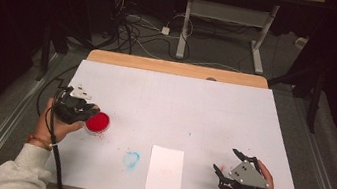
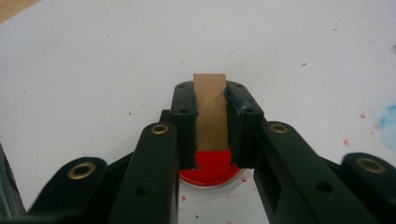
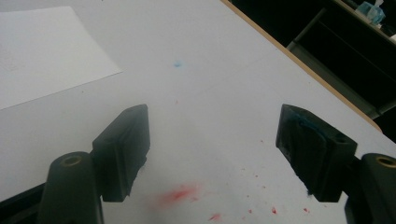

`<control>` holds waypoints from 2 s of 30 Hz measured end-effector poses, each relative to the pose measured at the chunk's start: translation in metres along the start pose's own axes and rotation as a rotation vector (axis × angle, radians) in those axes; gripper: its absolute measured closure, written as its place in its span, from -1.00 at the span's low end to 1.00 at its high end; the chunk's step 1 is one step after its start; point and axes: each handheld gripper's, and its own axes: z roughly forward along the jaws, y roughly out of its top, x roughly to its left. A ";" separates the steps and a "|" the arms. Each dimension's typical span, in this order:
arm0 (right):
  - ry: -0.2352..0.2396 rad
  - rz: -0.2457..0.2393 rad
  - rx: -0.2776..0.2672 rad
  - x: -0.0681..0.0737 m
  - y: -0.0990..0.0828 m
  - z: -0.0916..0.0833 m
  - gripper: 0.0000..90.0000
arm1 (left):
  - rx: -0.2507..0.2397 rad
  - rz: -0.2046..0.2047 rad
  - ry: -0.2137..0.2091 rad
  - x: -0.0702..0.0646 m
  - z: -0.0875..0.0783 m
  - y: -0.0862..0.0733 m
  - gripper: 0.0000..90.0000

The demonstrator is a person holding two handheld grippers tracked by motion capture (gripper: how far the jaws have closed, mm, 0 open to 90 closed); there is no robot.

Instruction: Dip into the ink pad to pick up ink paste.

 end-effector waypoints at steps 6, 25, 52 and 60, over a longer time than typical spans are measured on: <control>0.003 -0.002 0.001 0.000 0.000 0.000 -0.42 | 0.054 -0.013 -0.017 0.004 0.021 -0.005 0.63; 0.009 -0.011 0.013 0.001 -0.001 0.001 -0.42 | 0.102 -0.048 -0.075 0.008 0.043 -0.018 0.63; 0.011 -0.015 0.011 0.000 0.001 -0.001 -0.42 | 0.086 -0.075 -0.073 0.008 0.045 -0.021 0.64; 0.019 0.004 -0.007 -0.005 0.001 0.002 -0.43 | 0.085 -0.071 -0.069 0.007 0.045 -0.021 0.64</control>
